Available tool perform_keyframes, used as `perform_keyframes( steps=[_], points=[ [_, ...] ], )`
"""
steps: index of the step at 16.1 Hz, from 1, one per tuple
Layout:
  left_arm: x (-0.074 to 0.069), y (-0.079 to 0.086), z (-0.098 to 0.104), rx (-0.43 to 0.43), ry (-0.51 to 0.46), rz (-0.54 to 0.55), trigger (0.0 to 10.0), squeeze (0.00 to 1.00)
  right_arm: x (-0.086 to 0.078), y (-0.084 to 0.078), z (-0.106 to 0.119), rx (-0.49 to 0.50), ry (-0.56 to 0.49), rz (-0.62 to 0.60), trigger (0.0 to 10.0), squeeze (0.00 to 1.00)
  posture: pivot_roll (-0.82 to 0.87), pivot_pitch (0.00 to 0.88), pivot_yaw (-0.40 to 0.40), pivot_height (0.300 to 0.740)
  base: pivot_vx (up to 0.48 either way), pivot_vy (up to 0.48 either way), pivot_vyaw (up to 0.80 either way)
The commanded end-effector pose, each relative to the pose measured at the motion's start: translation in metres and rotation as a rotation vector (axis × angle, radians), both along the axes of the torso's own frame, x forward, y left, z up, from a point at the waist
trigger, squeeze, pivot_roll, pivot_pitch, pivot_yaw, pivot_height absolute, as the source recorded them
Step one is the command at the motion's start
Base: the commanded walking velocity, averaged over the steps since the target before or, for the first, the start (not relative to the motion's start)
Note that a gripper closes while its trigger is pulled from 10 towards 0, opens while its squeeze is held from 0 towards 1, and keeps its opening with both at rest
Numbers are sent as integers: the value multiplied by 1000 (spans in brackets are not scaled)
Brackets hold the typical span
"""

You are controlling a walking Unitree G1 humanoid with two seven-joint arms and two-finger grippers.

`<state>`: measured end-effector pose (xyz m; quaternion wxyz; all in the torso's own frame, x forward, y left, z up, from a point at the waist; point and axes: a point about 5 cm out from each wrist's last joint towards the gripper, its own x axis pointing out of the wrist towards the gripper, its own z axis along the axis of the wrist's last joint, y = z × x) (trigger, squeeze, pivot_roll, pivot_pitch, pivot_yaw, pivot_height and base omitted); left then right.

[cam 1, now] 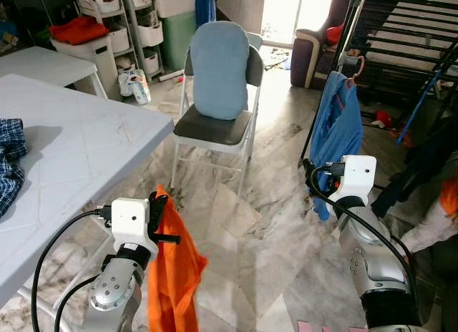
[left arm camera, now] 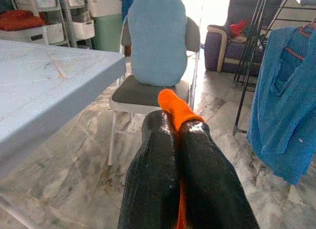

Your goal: Hang hanger

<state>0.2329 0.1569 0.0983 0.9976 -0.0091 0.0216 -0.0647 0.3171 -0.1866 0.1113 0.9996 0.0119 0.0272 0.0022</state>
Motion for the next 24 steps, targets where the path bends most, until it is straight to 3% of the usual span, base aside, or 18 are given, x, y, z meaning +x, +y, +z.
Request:
perform_keyframes(
  steps=[1, 10, 18, 24],
  points=[
    [2, 0, 5, 12, -27, -10, 10000, 0, 2, 0, 4, 1, -13, -2, 10000, 0, -65, 0, -15, 740, 0, 0, 0],
    [3, -1, 5, 18, -31, -13, 10000, 0, 1, -1, 4, 1, -9, -3, 10000, 0, -68, 0, -13, 740, 0, 0, 0],
    [3, 0, 4, 20, -23, 1, 10000, 0, 1, 1, 4, 0, -8, 8, 10000, 0, -61, 0, -19, 740, 0, 0, -665],
    [3, 1, 3, 26, -20, 5, 10000, 0, 1, 1, 4, -3, -8, 11, 10000, 0, -58, 0, -21, 740, 0, 0, 0]
  ],
)
